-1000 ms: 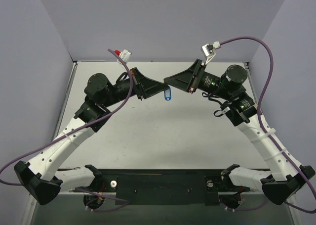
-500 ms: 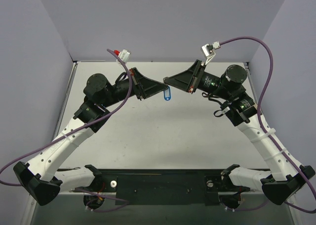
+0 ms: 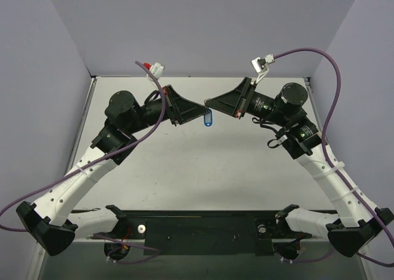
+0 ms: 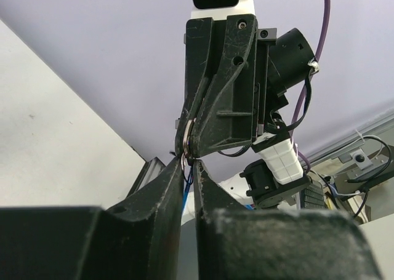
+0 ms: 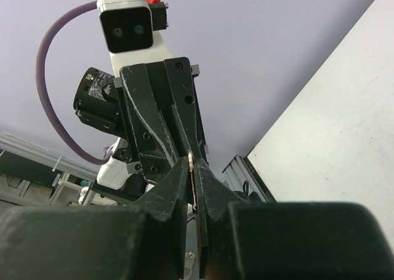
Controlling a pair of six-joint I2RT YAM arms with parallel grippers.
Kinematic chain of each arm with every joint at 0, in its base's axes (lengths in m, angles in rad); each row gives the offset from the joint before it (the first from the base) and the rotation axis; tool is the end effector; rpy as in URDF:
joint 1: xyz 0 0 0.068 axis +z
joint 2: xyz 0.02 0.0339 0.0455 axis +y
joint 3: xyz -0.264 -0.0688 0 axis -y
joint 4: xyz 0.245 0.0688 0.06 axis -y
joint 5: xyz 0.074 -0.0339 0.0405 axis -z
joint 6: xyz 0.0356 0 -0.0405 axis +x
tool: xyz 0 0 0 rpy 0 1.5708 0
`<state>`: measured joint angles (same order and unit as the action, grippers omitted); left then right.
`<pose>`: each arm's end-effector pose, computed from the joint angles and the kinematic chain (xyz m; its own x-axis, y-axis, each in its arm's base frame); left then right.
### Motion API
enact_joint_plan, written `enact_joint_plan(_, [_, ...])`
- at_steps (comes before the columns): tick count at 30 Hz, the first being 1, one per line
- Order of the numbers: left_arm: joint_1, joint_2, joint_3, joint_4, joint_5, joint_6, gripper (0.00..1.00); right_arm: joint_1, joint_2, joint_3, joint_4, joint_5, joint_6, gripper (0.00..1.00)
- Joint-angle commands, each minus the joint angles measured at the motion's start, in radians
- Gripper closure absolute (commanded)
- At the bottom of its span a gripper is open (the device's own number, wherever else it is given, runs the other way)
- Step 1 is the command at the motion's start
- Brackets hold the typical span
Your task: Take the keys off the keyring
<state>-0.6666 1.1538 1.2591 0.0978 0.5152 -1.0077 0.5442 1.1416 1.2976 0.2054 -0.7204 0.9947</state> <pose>0.1882 -0.1704 0.4615 -0.6911 -0.3926 -0.6069 0.6237 0.1003 -0.7752 0.1907 0.1428 0.4865 -0.6042 0.3710 -0.7052 -0.7532 0.0227 0.6574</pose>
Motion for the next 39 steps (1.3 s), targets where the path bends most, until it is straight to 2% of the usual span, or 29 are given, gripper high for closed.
enact_joint_plan(1, [0.018,-0.019,0.060,0.025,-0.026,0.037,0.75,0.007,-0.049,-0.015,0.046,-0.011,0.005,1.00])
enact_joint_plan(8, [0.033,-0.032,0.062,0.013,-0.021,0.040,0.61,0.005,-0.051,-0.015,0.034,0.009,0.007,1.00])
enact_joint_plan(18, [0.061,-0.054,0.057,-0.009,-0.009,0.049,0.57,0.003,-0.056,-0.012,0.034,0.015,0.007,1.00])
enact_joint_plan(24, [0.078,-0.043,0.085,-0.052,0.046,0.075,0.59,0.003,-0.059,-0.008,0.029,0.010,0.005,1.00])
enact_joint_plan(39, [0.076,0.011,0.102,-0.023,0.158,0.061,0.72,0.005,-0.046,0.009,0.043,0.013,0.021,1.00])
